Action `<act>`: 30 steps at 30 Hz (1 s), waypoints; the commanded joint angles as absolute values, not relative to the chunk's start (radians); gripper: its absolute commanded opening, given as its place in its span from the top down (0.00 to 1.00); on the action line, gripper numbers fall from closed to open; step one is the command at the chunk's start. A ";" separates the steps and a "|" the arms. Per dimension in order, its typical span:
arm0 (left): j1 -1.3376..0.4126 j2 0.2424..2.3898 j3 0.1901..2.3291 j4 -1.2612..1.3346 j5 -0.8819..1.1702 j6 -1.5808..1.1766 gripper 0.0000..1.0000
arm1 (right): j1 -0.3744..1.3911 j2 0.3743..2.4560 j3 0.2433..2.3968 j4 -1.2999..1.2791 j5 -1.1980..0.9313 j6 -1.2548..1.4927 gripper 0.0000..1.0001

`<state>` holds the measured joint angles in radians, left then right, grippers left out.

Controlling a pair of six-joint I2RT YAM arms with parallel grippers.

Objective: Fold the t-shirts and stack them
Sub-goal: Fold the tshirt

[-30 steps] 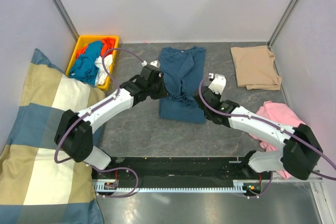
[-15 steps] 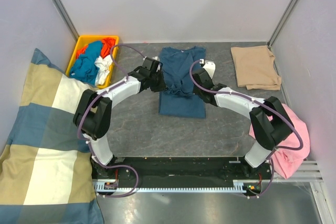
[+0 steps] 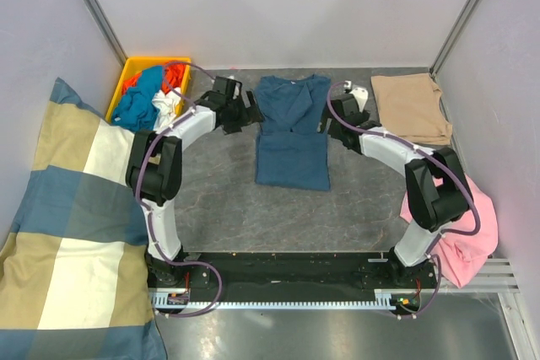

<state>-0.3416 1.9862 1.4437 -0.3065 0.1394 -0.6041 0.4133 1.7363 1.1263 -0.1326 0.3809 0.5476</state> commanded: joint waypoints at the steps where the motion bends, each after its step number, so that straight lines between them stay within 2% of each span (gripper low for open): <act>1: -0.287 1.898 1.494 -0.313 0.135 -0.548 0.00 | 0.371 1.608 1.129 -0.179 0.356 0.517 0.05; 4: -0.290 1.833 1.387 -0.290 0.176 -0.560 0.00 | 0.373 1.533 1.043 -0.202 0.296 0.541 0.03; 10: -0.354 1.626 0.969 -0.132 0.216 -0.632 0.00 | 0.393 1.350 0.827 -0.203 0.115 0.594 0.02; 16: -0.460 1.532 0.749 -0.029 0.183 -0.707 0.00 | 0.405 1.227 0.655 -0.163 0.035 0.606 0.02; 21: -0.488 1.539 0.695 0.031 0.187 -0.750 0.00 | 0.405 1.221 0.560 -0.095 -0.046 0.638 0.07; 27: -0.500 1.543 0.677 0.044 0.186 -0.758 0.00 | 0.405 1.247 0.517 -0.061 -0.066 0.657 0.21; 30: -0.503 1.543 0.669 0.041 0.195 -0.759 0.00 | 0.405 1.247 0.508 -0.055 -0.080 0.661 0.23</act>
